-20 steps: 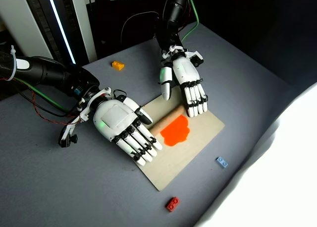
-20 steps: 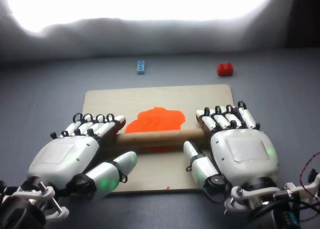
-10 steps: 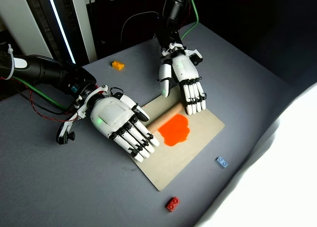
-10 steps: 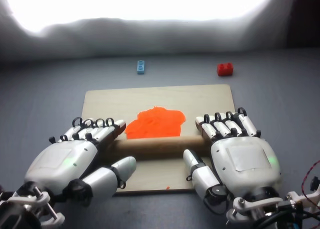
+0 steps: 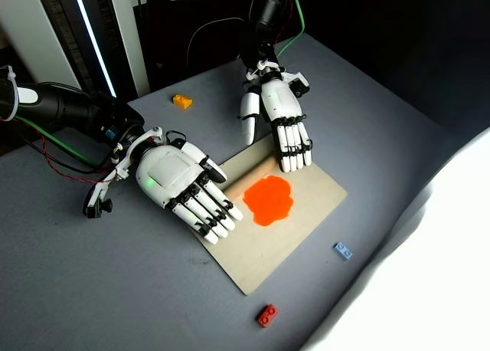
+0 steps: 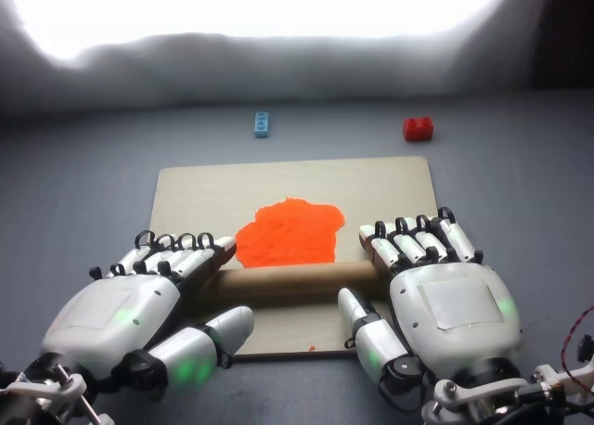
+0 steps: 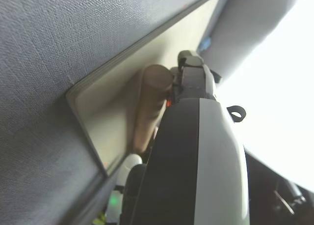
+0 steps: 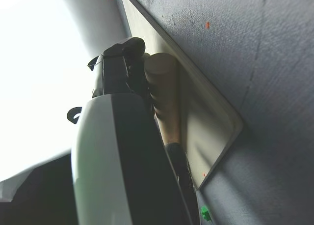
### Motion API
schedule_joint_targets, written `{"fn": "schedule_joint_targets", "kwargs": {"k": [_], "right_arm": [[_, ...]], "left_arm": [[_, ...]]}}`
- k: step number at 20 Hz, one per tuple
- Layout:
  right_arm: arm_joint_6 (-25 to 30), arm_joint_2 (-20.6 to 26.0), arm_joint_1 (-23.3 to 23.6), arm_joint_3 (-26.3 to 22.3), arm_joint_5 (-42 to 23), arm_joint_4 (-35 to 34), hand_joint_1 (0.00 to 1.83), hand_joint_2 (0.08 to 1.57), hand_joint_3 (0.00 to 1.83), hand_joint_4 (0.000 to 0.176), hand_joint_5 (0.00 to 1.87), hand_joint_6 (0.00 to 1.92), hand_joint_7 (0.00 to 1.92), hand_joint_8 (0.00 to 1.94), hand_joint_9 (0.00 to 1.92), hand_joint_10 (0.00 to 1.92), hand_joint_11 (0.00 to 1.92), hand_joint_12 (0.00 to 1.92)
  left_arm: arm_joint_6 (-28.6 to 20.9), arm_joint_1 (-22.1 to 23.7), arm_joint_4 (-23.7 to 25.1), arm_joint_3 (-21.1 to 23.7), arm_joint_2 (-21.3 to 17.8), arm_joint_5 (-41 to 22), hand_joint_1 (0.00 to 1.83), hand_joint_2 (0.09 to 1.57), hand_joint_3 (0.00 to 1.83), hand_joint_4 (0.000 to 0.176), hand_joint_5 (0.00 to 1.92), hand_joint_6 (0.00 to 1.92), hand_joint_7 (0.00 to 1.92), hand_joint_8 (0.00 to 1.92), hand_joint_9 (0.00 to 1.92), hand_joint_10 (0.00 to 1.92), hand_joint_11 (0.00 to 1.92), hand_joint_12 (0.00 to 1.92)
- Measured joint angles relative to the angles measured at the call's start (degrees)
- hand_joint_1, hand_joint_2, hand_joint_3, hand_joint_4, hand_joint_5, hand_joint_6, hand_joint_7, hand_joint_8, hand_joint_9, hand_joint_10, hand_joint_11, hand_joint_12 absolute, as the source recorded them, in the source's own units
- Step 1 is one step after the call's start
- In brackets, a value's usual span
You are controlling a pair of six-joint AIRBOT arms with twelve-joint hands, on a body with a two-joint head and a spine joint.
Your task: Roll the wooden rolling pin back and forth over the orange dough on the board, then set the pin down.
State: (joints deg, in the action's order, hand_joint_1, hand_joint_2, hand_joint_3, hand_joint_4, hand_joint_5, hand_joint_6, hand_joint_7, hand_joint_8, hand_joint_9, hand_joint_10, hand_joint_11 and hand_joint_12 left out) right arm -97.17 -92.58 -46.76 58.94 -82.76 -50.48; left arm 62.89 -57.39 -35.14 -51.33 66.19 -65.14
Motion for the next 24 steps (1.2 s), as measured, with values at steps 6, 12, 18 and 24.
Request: {"fn": "schedule_joint_targets", "kwargs": {"k": [6,12,18,24], "right_arm": [[0.0,0.1,-0.2,-0.3,-0.1,0.3,0.0,1.49,0.0,0.0,0.37,0.0,0.39,0.0,0.35,0.01,0.0,0.74],[-0.2,0.3,-0.3,-0.5,-0.1,0.8,0.0,1.5,0.0,0.0,0.38,0.01,0.39,0.0,0.34,0.01,0.0,0.75],[-0.2,0.3,-0.4,-0.5,0.0,0.7,0.0,1.5,0.0,0.0,0.38,0.01,0.4,0.01,0.35,0.01,0.0,0.74],[-0.2,0.3,-0.7,-0.5,-0.1,1.1,0.0,1.49,0.0,0.0,0.32,0.0,0.33,0.0,0.29,0.0,0.0,0.68]], "left_arm": [[-0.3,-0.9,0.7,0.8,-0.2,-0.5,0.0,1.43,0.0,0.0,0.17,0.0,0.22,0.0,0.17,0.0,0.0,0.21],[-0.8,-3.2,0.4,2.0,-0.4,-2.0,0.0,1.43,0.0,0.0,0.17,0.01,0.21,0.0,0.16,0.0,0.0,0.17],[-1.3,-3.3,0.7,2.1,-0.5,-2.4,0.0,1.43,0.0,0.0,0.18,0.0,0.23,0.0,0.18,0.0,0.0,0.2],[-1.5,-4.3,1.6,2.4,-0.7,-2.8,0.0,1.43,0.0,0.0,0.17,0.0,0.21,0.0,0.17,0.0,0.0,0.2]]}}
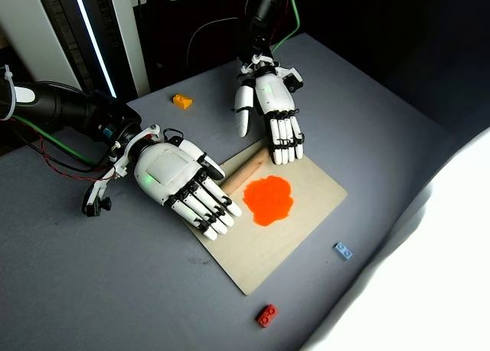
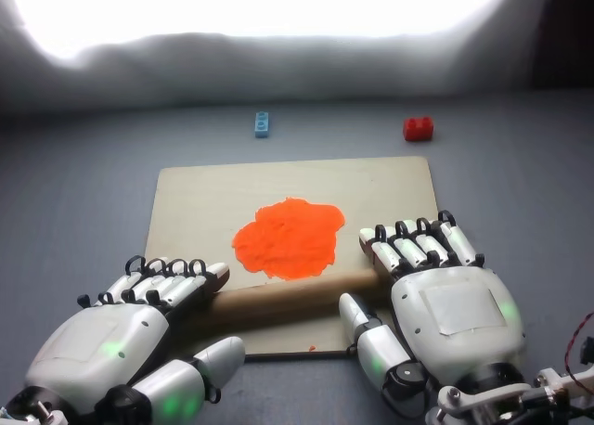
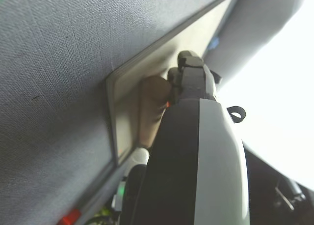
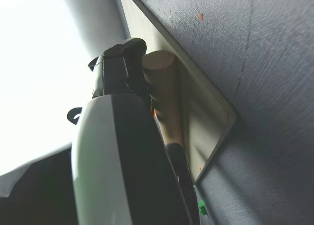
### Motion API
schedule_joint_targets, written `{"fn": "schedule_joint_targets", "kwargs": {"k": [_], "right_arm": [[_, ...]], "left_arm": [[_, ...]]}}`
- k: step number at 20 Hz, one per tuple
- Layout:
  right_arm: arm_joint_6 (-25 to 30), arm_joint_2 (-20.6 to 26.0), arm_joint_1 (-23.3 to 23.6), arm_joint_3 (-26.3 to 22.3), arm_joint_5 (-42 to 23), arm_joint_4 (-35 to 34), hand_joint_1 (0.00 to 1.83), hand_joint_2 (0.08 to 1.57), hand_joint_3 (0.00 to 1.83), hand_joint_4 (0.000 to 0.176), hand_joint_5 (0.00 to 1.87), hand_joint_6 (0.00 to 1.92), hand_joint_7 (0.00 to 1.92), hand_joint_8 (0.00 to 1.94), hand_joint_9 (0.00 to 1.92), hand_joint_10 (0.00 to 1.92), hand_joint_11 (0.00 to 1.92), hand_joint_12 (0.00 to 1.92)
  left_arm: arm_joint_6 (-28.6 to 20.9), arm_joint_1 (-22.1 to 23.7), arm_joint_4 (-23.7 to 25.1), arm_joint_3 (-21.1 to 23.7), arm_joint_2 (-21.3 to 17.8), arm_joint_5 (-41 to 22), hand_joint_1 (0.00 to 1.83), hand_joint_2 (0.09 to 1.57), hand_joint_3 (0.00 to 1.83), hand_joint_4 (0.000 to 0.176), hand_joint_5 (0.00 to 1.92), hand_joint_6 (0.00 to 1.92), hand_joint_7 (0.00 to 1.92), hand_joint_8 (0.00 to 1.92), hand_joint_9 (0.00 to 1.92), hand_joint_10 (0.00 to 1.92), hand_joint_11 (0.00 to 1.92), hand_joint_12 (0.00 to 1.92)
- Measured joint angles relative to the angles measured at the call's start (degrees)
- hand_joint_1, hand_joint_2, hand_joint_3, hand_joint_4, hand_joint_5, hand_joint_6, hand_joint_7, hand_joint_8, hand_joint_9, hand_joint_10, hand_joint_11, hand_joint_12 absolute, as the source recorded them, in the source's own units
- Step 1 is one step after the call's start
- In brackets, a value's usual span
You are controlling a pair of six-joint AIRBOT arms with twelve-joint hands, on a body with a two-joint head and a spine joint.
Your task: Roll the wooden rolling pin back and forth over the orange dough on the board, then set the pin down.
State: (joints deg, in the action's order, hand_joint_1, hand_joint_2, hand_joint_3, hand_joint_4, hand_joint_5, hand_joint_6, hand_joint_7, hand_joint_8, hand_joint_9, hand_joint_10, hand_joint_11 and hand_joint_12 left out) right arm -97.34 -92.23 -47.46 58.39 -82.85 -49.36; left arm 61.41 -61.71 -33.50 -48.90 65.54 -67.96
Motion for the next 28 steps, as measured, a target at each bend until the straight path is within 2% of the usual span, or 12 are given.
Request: {"fn": "schedule_joint_targets", "kwargs": {"k": [3,4,5,11,18,22,25,28], "right_arm": [[0.0,0.0,0.0,0.0,0.2,-0.2,0.0,1.49,0.0,0.0,0.34,0.01,0.35,0.01,0.31,0.01,0.0,0.65],[0.0,0.0,0.0,0.0,0.2,-0.2,0.0,1.49,0.0,0.0,0.37,0.01,0.4,0.01,0.35,0.02,0.0,0.75],[0.0,0.0,0.0,0.0,0.2,-0.2,0.0,1.49,0.0,0.0,0.37,0.01,0.39,0.01,0.34,0.01,0.0,0.76],[0.0,0.0,0.0,0.0,0.4,-0.4,0.0,1.49,0.0,0.0,0.24,0.0,0.23,0.0,0.2,0.0,0.0,0.47],[0.0,0.1,0.1,0.0,0.5,-0.8,0.0,1.48,0.0,0.0,0.22,0.0,0.22,0.0,0.17,0.0,0.0,0.37],[0.0,0.7,1.0,0.0,0.3,-0.5,0.0,1.48,0.0,0.0,0.23,0.0,0.24,0.0,0.19,0.0,0.0,0.45],[0.0,0.9,1.3,-0.1,0.3,-0.7,0.0,1.48,0.0,0.0,0.24,0.0,0.23,0.0,0.19,0.0,0.0,0.43],[0.0,1.9,2.1,-0.7,0.4,-1.1,0.0,1.47,0.0,0.0,0.24,0.0,0.23,0.0,0.2,0.0,0.0,0.48]], "left_arm": [[0.0,0.0,0.0,0.0,0.0,0.0,0.0,1.43,0.0,0.0,0.18,0.0,0.22,0.0,0.18,0.01,0.0,0.23],[0.0,0.0,0.0,0.0,0.0,0.0,0.0,1.43,0.0,0.0,0.17,0.01,0.21,0.01,0.17,0.0,0.0,0.17],[0.0,0.1,0.0,0.0,0.0,0.0,0.0,1.43,0.0,0.0,0.18,0.01,0.22,0.01,0.18,0.01,0.0,0.18],[0.0,1.0,0.3,-0.7,0.0,0.2,0.0,1.43,0.0,0.0,0.09,0.0,0.12,0.0,0.09,0.0,0.0,0.04],[-0.8,3.0,1.7,-1.8,0.0,0.4,0.0,1.43,0.0,0.0,0.06,0.0,0.1,0.0,0.07,0.0,0.0,0.0],[-0.9,4.1,1.8,-1.9,-0.1,0.2,0.0,1.42,0.0,0.0,0.07,0.0,0.1,0.0,0.07,0.0,0.0,0.0],[-0.8,5.0,2.1,-2.0,-0.1,0.7,0.0,1.42,0.0,0.0,0.07,0.0,0.11,0.01,0.08,0.01,0.0,0.0],[-0.7,7.3,6.3,-2.0,-2.1,5.2,0.0,1.43,0.0,0.0,0.07,0.0,0.11,0.0,0.08,0.0,0.0,0.0]]}}
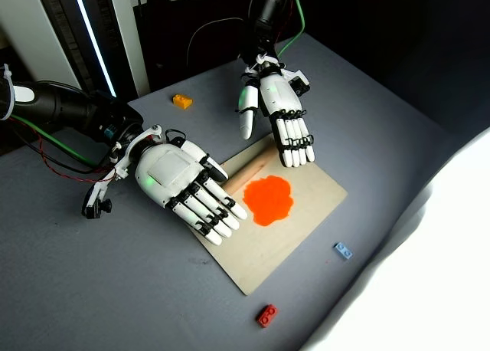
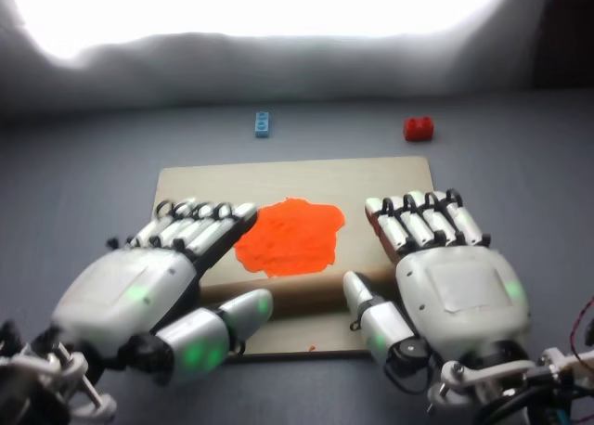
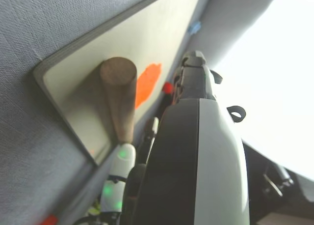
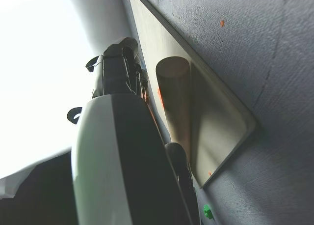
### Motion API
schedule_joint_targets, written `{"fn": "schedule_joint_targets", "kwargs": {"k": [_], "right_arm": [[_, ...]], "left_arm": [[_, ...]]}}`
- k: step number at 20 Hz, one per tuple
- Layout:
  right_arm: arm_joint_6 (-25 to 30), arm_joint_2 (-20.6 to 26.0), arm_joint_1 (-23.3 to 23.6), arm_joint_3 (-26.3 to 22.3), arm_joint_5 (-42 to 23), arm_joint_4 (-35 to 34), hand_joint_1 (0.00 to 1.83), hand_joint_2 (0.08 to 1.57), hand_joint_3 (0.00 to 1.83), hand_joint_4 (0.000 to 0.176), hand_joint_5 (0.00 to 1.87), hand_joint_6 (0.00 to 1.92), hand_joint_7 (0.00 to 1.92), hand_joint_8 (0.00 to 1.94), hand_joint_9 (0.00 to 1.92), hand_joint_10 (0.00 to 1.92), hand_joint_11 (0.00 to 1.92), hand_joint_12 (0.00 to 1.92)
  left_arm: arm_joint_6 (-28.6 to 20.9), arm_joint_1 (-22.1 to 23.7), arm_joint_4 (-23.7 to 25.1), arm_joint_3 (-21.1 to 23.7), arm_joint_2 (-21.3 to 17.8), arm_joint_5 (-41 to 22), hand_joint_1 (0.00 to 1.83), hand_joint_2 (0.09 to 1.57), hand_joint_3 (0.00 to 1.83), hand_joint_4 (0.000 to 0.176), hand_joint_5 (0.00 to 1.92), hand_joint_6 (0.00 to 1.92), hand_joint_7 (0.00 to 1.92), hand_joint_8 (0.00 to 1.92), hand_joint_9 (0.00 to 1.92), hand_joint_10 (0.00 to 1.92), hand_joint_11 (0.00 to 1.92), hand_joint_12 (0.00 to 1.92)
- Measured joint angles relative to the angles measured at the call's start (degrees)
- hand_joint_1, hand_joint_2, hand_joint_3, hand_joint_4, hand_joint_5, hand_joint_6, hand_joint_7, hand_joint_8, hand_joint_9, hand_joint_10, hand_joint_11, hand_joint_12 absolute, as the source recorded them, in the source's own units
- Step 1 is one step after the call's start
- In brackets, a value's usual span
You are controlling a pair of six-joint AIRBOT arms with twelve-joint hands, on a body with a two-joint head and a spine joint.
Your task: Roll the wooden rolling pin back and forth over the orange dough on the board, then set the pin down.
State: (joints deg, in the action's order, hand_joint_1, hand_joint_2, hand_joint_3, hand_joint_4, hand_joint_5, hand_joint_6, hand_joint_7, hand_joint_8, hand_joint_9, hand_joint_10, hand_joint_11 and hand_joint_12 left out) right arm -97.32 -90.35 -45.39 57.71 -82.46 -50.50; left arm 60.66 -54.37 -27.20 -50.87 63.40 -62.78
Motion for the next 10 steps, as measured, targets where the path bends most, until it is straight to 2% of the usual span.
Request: {"fn": "schedule_joint_targets", "kwargs": {"k": [4,6,8,10], "right_arm": [[0.0,1.9,1.2,-2.0,-0.2,-0.1,0.0,1.44,0.0,0.0,0.22,0.0,0.22,0.0,0.18,0.0,0.0,0.42],[0.0,2.7,1.7,-2.9,0.0,0.0,0.0,1.4,0.0,0.0,0.22,0.0,0.22,0.0,0.18,0.0,0.0,0.4],[-0.1,4.7,2.5,-4.6,0.3,0.2,0.0,1.36,0.0,0.0,0.23,0.01,0.22,0.0,0.18,0.0,0.0,0.4],[-0.4,6.9,3.0,-6.5,0.6,0.1,0.0,1.35,0.0,0.0,0.26,0.01,0.25,0.01,0.2,0.01,0.0,0.5]], "left_arm": [[1.6,4.6,3.3,0.8,-4.3,6.4,0.0,1.41,0.0,0.0,0.05,0.0,0.09,0.0,0.06,0.0,0.0,0.0],[2.6,6.4,5.1,1.3,-6.4,9.8,0.0,1.36,0.0,0.0,0.05,0.0,0.08,0.0,0.06,0.0,0.0,0.0],[4.0,9.3,8.0,2.0,-9.0,15.4,0.0,1.33,0.0,0.0,0.08,0.01,0.09,0.0,0.06,0.0,0.0,0.0],[5.9,11.6,8.9,3.2,-11.1,20.1,0.0,1.33,0.0,0.0,0.1,0.01,0.12,0.0,0.09,0.01,0.0,0.0]]}}
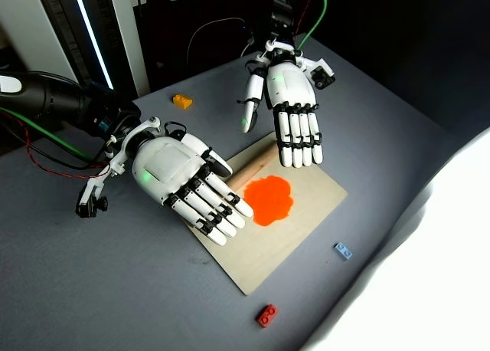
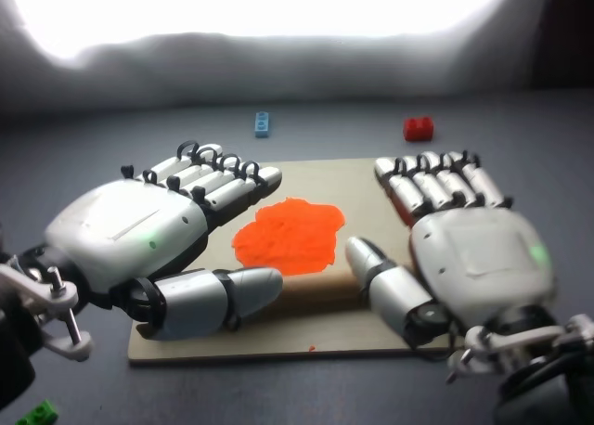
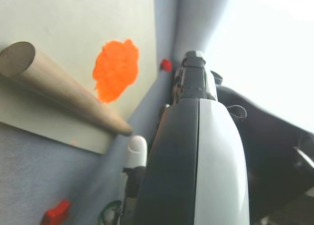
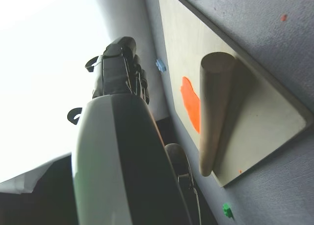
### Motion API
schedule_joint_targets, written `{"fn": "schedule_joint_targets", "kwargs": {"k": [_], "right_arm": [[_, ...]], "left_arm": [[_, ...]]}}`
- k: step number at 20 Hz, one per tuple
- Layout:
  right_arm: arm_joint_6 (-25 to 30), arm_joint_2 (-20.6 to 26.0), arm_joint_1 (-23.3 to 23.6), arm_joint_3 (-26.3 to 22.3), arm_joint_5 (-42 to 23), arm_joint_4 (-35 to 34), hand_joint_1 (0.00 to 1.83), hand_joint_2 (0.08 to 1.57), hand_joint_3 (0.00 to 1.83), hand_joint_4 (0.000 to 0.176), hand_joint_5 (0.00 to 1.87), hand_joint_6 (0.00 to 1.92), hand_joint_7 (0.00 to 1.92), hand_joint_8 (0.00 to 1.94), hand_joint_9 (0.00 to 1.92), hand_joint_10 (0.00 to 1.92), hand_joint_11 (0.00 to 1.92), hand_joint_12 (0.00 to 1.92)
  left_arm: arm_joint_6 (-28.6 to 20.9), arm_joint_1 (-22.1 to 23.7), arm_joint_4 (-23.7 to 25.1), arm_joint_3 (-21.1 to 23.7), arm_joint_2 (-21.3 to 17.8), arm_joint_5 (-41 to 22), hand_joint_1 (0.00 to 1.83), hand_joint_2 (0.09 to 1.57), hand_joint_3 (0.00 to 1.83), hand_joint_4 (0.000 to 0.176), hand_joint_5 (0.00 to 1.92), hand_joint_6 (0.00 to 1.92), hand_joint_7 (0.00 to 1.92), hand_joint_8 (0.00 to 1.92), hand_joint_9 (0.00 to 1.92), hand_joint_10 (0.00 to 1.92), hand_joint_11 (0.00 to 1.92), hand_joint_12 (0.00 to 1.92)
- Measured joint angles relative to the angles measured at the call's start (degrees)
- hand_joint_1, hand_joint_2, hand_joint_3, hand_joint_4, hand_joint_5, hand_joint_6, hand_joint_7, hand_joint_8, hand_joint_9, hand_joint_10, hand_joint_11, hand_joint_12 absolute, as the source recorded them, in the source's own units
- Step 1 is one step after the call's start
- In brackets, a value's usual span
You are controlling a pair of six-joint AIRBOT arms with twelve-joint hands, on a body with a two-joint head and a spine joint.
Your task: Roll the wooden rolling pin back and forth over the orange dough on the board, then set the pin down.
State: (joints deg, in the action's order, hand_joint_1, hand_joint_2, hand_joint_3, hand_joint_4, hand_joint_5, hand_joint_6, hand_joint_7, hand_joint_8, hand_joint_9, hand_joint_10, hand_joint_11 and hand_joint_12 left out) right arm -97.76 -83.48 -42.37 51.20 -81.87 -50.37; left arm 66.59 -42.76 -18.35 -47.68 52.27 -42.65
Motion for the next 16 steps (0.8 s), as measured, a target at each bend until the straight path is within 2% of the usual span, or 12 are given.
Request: {"fn": "schedule_joint_targets", "kwargs": {"k": [2,3,5,7,8,9,10,11,12,13,14,16], "right_arm": [[-0.3,3.1,0.4,-2.3,0.7,-0.1,0.0,1.34,0.0,0.0,0.32,0.02,0.33,0.02,0.27,0.02,0.0,0.68],[-0.6,4.1,0.8,-3.0,1.1,-0.3,0.0,1.33,0.0,0.0,0.34,0.03,0.36,0.02,0.28,0.03,0.0,0.72],[-1.3,6.9,2.0,-5.2,2.3,-0.7,0.0,1.34,0.0,0.0,0.45,0.06,0.45,0.03,0.38,0.06,0.0,0.97],[-1.2,9.9,3.8,-7.3,4.1,-0.1,0.0,1.37,0.01,0.0,0.58,0.11,0.64,0.09,0.59,0.17,0.0,1.38],[-1.1,11.8,4.8,-8.4,5.0,0.3,0.03,1.38,0.0,0.0,0.69,0.2,0.79,0.14,0.63,0.49,0.06,1.5],[-1.1,13.5,5.6,-9.2,6.2,0.5,0.09,1.38,0.0,0.0,0.74,0.28,0.86,0.19,0.63,0.74,0.14,1.55],[-1.1,15.0,6.3,-9.7,7.5,0.5,0.11,1.39,0.0,0.0,0.74,0.41,0.89,0.28,0.64,0.89,0.23,1.57],[-1.1,16.5,7.2,-9.9,9.4,0.4,0.17,1.39,0.0,0.0,0.77,0.59,0.88,0.56,0.65,1.1,0.34,1.63],[-1.1,17.6,7.8,-9.9,10.8,0.2,0.22,1.4,0.0,0.0,0.72,0.8,0.79,0.88,0.61,1.28,0.37,1.72],[-1.0,18.5,8.3,-9.9,12.4,0.2,0.28,1.41,0.0,0.0,0.66,1.16,0.71,1.25,0.6,1.53,0.43,1.87],[-0.9,19.8,9.3,-9.9,15.1,0.2,0.31,1.41,0.0,0.0,0.7,1.35,0.78,1.39,0.69,1.62,0.55,1.91],[-0.9,21.2,10.9,-9.9,18.3,0.2,0.36,1.41,0.0,0.0,0.75,1.47,0.86,1.51,0.77,1.7,0.65,1.92]], "left_arm": [[1.7,2.5,0.4,1.1,-1.9,4.6,0.0,1.36,0.0,0.0,0.19,0.04,0.18,0.02,0.13,0.02,0.03,0.01],[2.2,3.3,0.3,1.3,-2.3,5.6,0.0,1.37,0.01,0.0,0.29,0.03,0.27,0.04,0.2,0.01,0.0,0.21],[3.5,5.7,0.0,2.1,-3.3,10.0,0.0,1.4,0.0,0.0,0.41,0.05,0.42,0.04,0.34,0.05,0.0,0.8],[5.8,9.8,0.4,2.8,-4.2,15.3,0.04,1.42,0.0,0.0,0.49,0.07,0.56,0.09,0.48,0.15,0.0,1.27],[7.0,12.0,0.7,3.3,-4.8,18.0,0.06,1.43,0.0,0.0,0.5,0.1,0.58,0.21,0.36,0.65,0.0,1.49],[7.6,13.7,0.9,3.5,-5.3,20.5,0.11,1.44,0.0,0.0,0.49,0.15,0.52,0.51,0.27,1.0,0.0,1.63],[8.7,15.3,0.8,3.8,-5.8,23.3,0.12,1.44,0.0,0.0,0.45,0.4,0.45,0.84,0.24,1.22,0.0,1.75],[9.6,17.4,0.8,4.0,-6.4,26.4,0.09,1.47,0.01,0.0,0.43,0.89,0.43,1.15,0.27,1.43,0.03,1.87],[10.1,19.1,0.9,4.1,-6.7,28.3,0.13,1.48,0.0,0.0,0.46,1.11,0.46,1.31,0.33,1.53,0.1,1.91],[10.4,20.8,1.0,4.1,-6.9,29.9,0.15,1.5,0.01,0.0,0.56,1.23,0.59,1.46,0.48,1.66,0.26,1.92],[10.6,22.3,1.0,4.0,-6.9,30.4,0.11,1.52,0.01,0.0,0.64,1.31,0.69,1.54,0.58,1.74,0.37,1.92],[10.6,23.9,1.0,4.0,-7.2,31.1,0.06,1.54,0.01,0.0,0.67,1.47,0.71,1.7,0.6,1.88,0.43,1.92]]}}
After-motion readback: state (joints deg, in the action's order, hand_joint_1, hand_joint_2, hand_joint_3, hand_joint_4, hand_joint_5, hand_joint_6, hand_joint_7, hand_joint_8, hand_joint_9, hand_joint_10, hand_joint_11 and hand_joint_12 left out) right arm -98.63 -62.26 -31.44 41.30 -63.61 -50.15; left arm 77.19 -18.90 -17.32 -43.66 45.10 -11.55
